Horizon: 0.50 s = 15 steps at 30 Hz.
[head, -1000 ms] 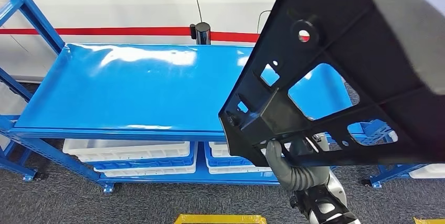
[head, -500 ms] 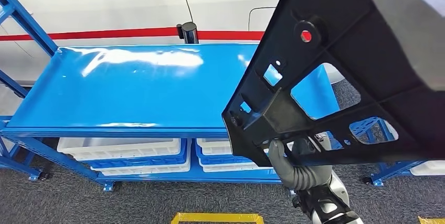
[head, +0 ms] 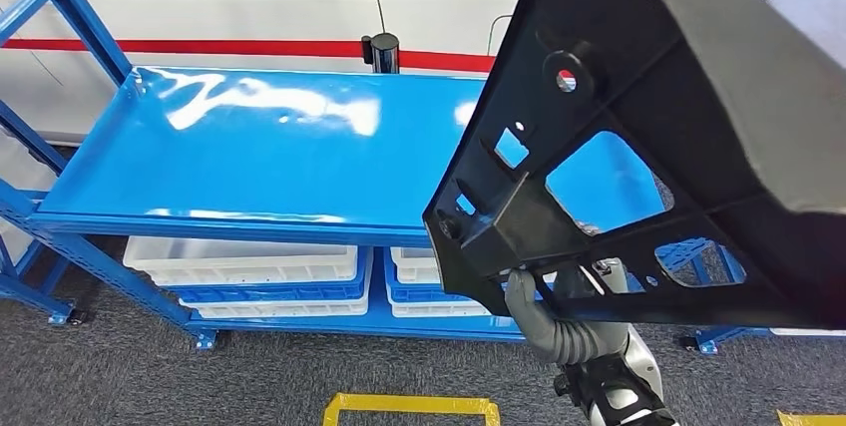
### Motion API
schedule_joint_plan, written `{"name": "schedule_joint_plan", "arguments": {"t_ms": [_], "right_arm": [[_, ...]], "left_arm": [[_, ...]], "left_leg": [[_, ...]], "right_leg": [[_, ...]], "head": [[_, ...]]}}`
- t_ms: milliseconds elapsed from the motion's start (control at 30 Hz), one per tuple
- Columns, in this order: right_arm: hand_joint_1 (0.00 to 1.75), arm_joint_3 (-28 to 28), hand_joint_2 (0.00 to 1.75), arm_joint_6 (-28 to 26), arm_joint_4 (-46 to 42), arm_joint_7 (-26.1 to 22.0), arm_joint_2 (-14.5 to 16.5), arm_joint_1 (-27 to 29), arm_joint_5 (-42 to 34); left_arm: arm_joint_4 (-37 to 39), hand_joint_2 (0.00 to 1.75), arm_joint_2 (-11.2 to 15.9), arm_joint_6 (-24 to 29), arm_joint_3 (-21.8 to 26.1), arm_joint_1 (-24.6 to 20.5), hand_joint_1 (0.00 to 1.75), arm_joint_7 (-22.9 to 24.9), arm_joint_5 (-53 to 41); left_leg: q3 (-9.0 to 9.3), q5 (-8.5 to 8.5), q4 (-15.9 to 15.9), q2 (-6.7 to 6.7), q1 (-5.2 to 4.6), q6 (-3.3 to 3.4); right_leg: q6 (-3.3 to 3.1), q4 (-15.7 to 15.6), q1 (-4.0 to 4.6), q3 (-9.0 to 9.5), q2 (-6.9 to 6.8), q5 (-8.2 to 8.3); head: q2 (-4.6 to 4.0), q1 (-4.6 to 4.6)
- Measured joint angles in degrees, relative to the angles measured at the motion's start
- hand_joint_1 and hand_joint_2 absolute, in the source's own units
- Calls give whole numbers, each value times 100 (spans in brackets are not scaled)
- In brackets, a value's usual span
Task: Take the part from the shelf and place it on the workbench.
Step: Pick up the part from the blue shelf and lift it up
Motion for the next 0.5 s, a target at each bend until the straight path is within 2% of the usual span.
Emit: {"name": "schedule_joint_plan", "arguments": {"t_ms": [67, 100, 133, 200, 233, 267, 300, 367, 400, 433, 500], "right_arm": [[175, -2, 175, -51, 11, 44, 10, -4, -10], [175, -6, 175, -96, 19, 68, 20, -3, -15], [175, -14, 175, -149, 26, 90, 32, -3, -20], [175, -42, 175, -277, 32, 123, 67, -5, 2], [175, -54, 175, -345, 32, 132, 88, -2, 42], [175, -62, 175, -410, 32, 135, 110, 1, 98], [175, -64, 175, -466, 32, 135, 129, 5, 160], [175, -64, 175, -526, 32, 138, 150, 10, 244], [175, -63, 175, -532, 32, 141, 156, 9, 260], [175, -62, 175, -533, 32, 146, 164, 7, 262], [175, -60, 175, -532, 32, 161, 181, 6, 248]], "left_arm": [[1, 175, -2, 4, 0, -2, 0, 0, -13], [1, 175, -6, 4, 0, -1, 0, 0, -25], [1, 175, -11, 4, 0, 0, 0, 0, -36], [2, 175, -25, 3, -1, 1, 0, -7, -54], [3, 175, -35, 2, -1, 1, 0, -14, -58], [4, 175, -44, 2, -2, 3, 0, -25, -64], [6, 175, -53, 3, -3, 4, 0, -35, -70], [9, 175, -64, 7, -4, 7, 0, -53, -81], [10, 175, -67, 9, -4, 7, 0, -62, -85], [10, 175, -67, 10, -4, 8, 0, -71, -89], [11, 175, -68, 13, -4, 10, 0, -87, -92]], "left_leg": [[-102, 66, 3, 3, -16, 22], [-148, 99, 4, 4, -22, 21], [-188, 131, 4, 2, -26, 15], [-244, 190, 5, -6, -28, -12], [-263, 221, 2, -10, -34, -38], [-273, 251, 0, -12, -40, -70], [-280, 283, -4, -12, -44, -107], [-288, 337, -20, -11, -43, -183], [-307, 308, 2, -12, -35, -215], [-346, 191, 96, -11, -28, -241], [-527, -281, 643, -11, -11, -287]], "right_leg": [[-8, 690, -1, -233, 0, -310], [21, 788, -1, -220, 0, -345], [63, 643, 0, -83, -1, -295], [122, -187, 9, 469, -6, -87], [117, -575, 25, 724, -8, 9], [97, -834, 41, 885, -10, 70], [71, -946, 59, 935, -10, 98], [4, -966, 57, 879, -8, 160], [-40, -981, 35, 859, -11, 193], [-99, -998, 8, 849, -16, 235], [-182, -1010, -17, 797, -30, 319]], "head": [[0, 8], [0, 8], [0, 9], [0, 13], [0, 10], [0, 12], [0, 12], [0, 13], [0, 9], [0, 6], [0, -8]]}}
